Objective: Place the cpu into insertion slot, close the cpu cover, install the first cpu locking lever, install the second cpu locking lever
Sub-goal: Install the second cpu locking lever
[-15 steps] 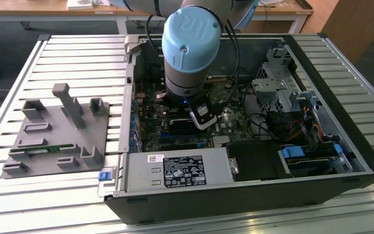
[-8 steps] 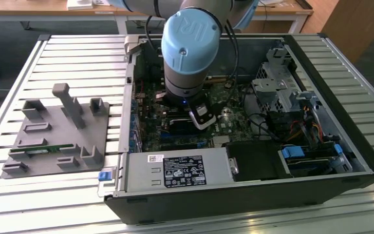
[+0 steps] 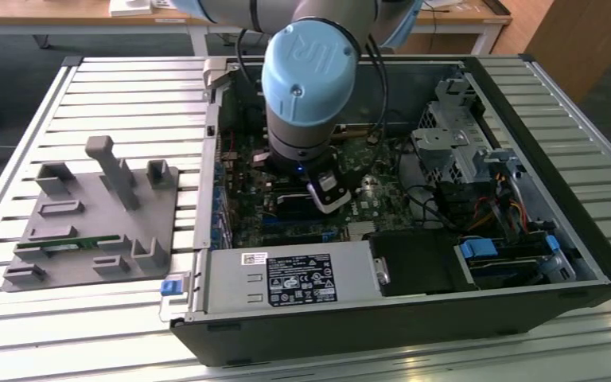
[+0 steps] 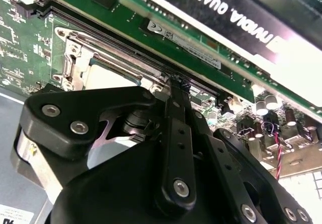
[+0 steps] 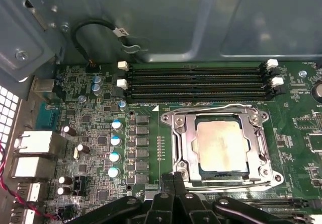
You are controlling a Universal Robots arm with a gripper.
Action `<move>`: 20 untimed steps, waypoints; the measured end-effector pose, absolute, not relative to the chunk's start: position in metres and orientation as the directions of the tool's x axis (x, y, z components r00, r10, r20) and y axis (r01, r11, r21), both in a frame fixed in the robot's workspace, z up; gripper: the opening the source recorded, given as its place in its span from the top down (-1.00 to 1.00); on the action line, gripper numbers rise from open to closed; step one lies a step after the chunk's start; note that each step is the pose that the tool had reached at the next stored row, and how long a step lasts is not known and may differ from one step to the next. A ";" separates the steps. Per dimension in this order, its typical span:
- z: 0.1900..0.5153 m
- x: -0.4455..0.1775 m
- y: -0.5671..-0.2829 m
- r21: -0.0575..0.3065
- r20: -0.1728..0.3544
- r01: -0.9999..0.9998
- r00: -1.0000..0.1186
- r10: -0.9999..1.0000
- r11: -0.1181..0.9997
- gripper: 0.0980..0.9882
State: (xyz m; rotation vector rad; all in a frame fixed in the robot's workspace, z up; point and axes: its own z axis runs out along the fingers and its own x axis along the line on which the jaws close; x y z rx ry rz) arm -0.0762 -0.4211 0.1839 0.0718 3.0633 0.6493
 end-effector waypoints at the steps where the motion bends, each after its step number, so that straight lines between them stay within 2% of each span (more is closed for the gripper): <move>1: 0.183 -0.077 -0.421 0.407 0.000 0.043 -0.999 0.047 0.913 0.98; 20: 0.183 -0.079 -0.416 0.424 0.001 0.044 -0.999 0.048 0.904 0.98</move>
